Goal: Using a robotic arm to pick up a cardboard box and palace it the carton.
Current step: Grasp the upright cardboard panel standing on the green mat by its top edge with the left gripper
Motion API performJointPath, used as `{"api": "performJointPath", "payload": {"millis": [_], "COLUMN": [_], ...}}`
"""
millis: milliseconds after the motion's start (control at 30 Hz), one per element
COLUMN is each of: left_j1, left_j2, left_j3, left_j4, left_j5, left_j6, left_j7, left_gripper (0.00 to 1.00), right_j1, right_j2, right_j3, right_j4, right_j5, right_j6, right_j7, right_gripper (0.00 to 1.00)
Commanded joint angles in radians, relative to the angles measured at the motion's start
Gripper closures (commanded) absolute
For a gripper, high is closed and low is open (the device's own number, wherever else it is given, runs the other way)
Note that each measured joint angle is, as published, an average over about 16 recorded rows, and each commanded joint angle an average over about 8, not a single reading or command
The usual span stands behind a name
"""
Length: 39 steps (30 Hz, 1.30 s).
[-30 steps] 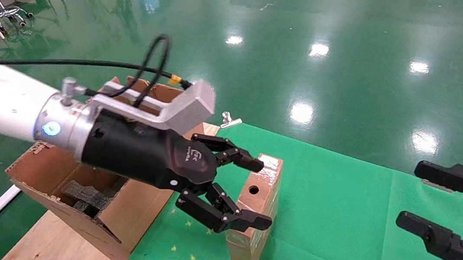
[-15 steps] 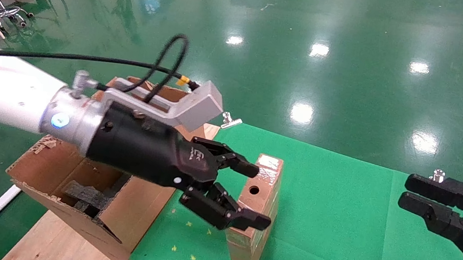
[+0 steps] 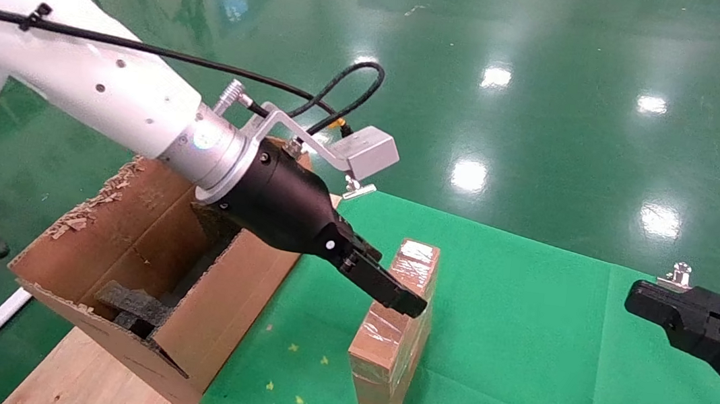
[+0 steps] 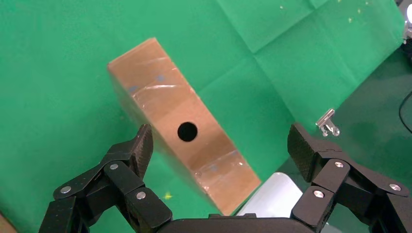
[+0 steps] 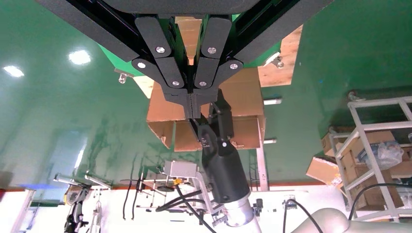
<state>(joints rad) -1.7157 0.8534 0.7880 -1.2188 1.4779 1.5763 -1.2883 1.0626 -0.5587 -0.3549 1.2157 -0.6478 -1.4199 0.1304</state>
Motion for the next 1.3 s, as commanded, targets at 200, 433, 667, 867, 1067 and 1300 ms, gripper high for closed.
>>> {"api": "performJointPath", "payload": {"millis": [200, 433, 667, 867, 1067, 1300], "left_j1": [-0.025, -0.087, -0.162, -0.192, -0.197, -0.205], "left_j2": [0.021, 0.099, 0.192, 0.237, 0.268, 0.298], "left_j3": [0.034, 0.126, 0.264, 0.348, 0.386, 0.411], "left_j4": [0.013, 0.032, 0.083, 0.132, 0.168, 0.202], "left_j5": [0.035, 0.121, 0.161, 0.152, 0.136, 0.133], "left_j6": [-0.003, 0.000, 0.008, -0.001, -0.013, -0.021], "left_j7": [-0.051, -0.183, -0.294, -0.323, -0.321, -0.312], "left_gripper": [0.00, 0.00, 0.00, 0.00, 0.00, 0.04], "right_j1": [0.000, 0.000, 0.000, 0.000, 0.000, 0.000], "right_j2": [0.000, 0.000, 0.000, 0.000, 0.000, 0.000], "right_j3": [0.000, 0.000, 0.000, 0.000, 0.000, 0.000], "right_j4": [0.000, 0.000, 0.000, 0.000, 0.000, 0.000], "right_j5": [0.000, 0.000, 0.000, 0.000, 0.000, 0.000], "right_j6": [0.000, 0.000, 0.000, 0.000, 0.000, 0.000], "right_j7": [0.000, 0.000, 0.000, 0.000, 0.000, 0.000], "right_gripper": [1.00, 0.41, 0.00, 0.00, 0.00, 0.00]}}
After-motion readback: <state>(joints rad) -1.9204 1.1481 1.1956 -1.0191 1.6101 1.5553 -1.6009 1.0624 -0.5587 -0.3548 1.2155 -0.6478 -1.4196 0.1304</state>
